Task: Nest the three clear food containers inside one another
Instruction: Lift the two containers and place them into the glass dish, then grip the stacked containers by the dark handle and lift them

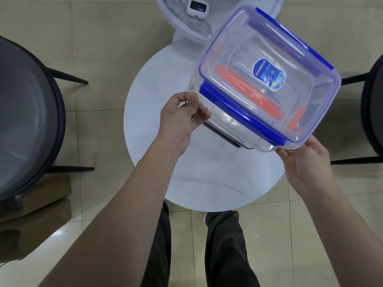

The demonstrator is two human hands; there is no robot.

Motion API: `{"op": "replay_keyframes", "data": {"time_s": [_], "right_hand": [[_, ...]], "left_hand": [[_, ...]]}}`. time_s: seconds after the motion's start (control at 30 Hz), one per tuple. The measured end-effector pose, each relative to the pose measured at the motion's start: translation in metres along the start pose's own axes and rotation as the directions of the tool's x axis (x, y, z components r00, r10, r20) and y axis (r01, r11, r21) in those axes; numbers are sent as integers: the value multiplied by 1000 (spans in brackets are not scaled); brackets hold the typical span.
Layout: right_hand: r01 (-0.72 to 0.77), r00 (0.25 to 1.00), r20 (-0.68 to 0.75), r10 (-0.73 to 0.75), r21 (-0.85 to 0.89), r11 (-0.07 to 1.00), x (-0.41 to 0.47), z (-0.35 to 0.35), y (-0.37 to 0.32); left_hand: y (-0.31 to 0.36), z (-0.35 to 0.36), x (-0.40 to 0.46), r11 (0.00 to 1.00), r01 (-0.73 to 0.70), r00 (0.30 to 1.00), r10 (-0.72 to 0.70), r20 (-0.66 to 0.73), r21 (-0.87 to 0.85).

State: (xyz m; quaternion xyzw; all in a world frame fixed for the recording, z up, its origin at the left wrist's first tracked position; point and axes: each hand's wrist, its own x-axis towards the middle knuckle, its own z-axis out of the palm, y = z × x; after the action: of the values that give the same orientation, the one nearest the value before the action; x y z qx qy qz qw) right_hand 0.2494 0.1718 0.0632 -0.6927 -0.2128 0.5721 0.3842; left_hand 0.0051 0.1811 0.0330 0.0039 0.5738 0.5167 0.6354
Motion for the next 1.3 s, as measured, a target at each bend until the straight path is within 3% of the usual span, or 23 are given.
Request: {"op": "replay_keyframes", "data": {"time_s": [0.47, 0.63, 0.73, 0.8, 0.9, 1.03, 1.3], "right_hand": [[20, 1000, 17, -21, 17, 1000, 1, -5, 8], [-29, 996, 87, 14, 183, 983, -3, -2, 17], [-124, 989, -33, 144, 352, 928, -4, -4, 29], [-170, 960, -155, 233, 341, 925, -6, -6, 38], [-246, 930, -205, 306, 275, 930, -11, -4, 57], [-358, 892, -169, 420, 302, 883, -20, 11, 80], [-411, 890, -156, 428, 131, 902, -5, 55, 97]], "left_hand": [[0, -7, 4, 1000, 21, 999, -21, 50, 0], [-4, -8, 4, 1000, 28, 1000, -28, 12, -14], [-10, -14, 3, 997, 43, 999, -43, -14, -57], [-17, -21, 3, 997, 45, 997, -48, -60, -57], [-34, -31, 7, 997, 61, 987, -53, -154, 44], [-58, -34, 14, 968, 104, 980, -61, -189, 229], [-71, -31, 41, 903, 72, 983, 6, -182, 423]]}}
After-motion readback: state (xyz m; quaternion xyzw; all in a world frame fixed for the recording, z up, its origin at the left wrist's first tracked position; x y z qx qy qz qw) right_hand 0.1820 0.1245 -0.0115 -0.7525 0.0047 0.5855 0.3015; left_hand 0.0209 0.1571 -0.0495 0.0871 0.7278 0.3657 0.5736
